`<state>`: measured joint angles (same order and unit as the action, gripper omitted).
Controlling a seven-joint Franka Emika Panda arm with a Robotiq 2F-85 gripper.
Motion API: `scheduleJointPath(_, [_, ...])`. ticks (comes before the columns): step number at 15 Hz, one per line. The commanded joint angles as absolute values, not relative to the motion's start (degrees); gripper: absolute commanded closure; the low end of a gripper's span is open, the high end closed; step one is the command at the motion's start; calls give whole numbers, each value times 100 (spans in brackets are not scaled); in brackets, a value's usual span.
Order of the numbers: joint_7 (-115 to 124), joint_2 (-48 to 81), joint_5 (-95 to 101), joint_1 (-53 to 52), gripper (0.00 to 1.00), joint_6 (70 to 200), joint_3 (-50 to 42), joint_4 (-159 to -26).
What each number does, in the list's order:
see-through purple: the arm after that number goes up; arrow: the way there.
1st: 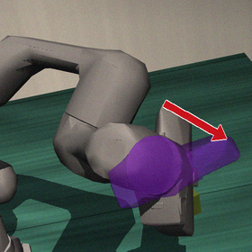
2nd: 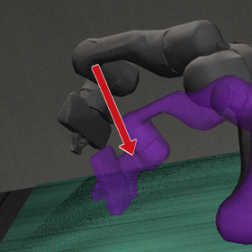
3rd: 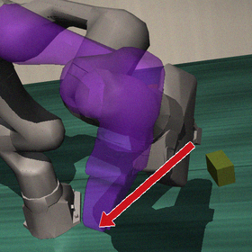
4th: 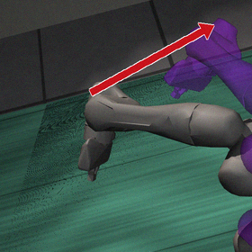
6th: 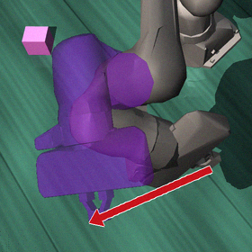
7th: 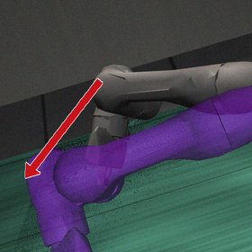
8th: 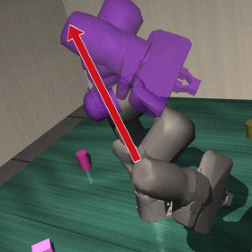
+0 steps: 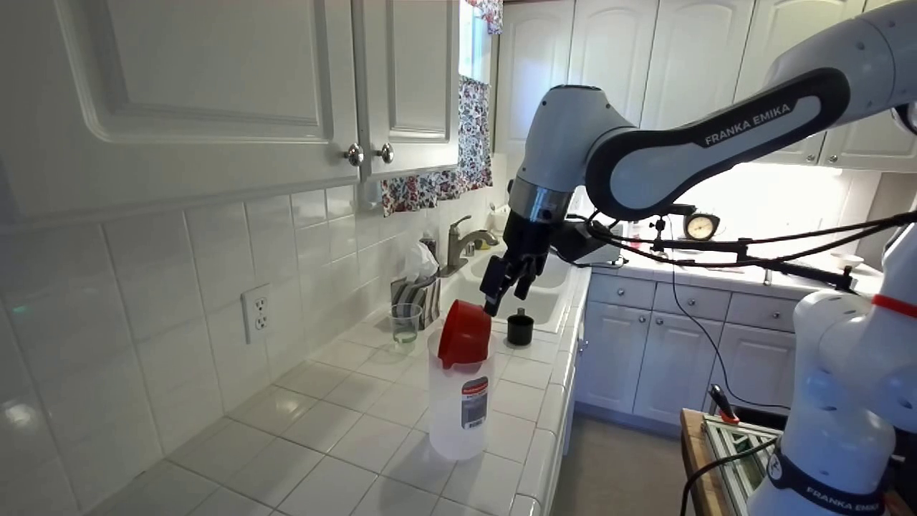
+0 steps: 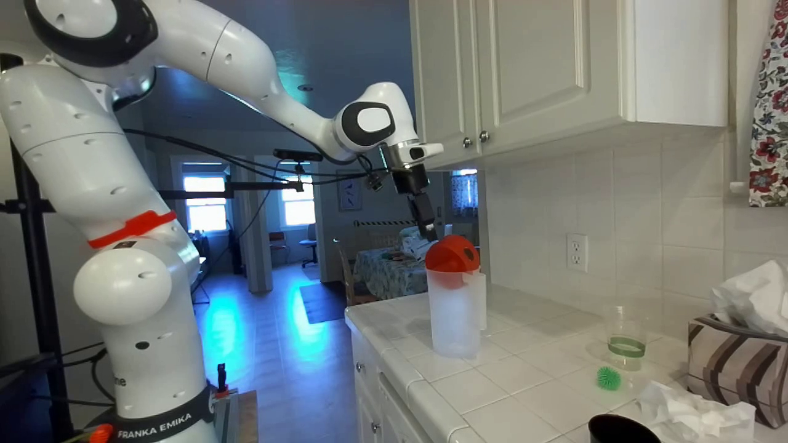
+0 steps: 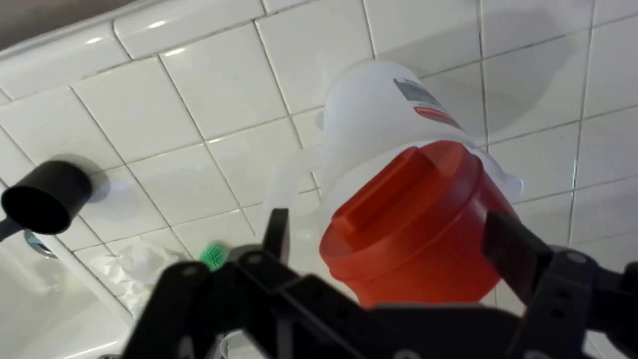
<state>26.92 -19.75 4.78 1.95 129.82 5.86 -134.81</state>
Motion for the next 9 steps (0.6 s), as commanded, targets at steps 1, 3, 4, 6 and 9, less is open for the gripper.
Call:
scheduleJointPath(1, [3232, -1911, 477, 297, 0, 13517, 717, -13495])
scheduleJointPath(3, [3459, -1875, 519, 337, 0, 13718, 777, -13519])
scheduleJointPath(4, [3569, -1861, 546, 354, 0, 13815, 805, -13541])
scheduleJointPath(6, [3698, -1798, 577, 363, 0, 13967, 851, -13567])
scheduleJointPath(9, [3880, -1681, 630, 396, 0, 14070, 906, -13537])
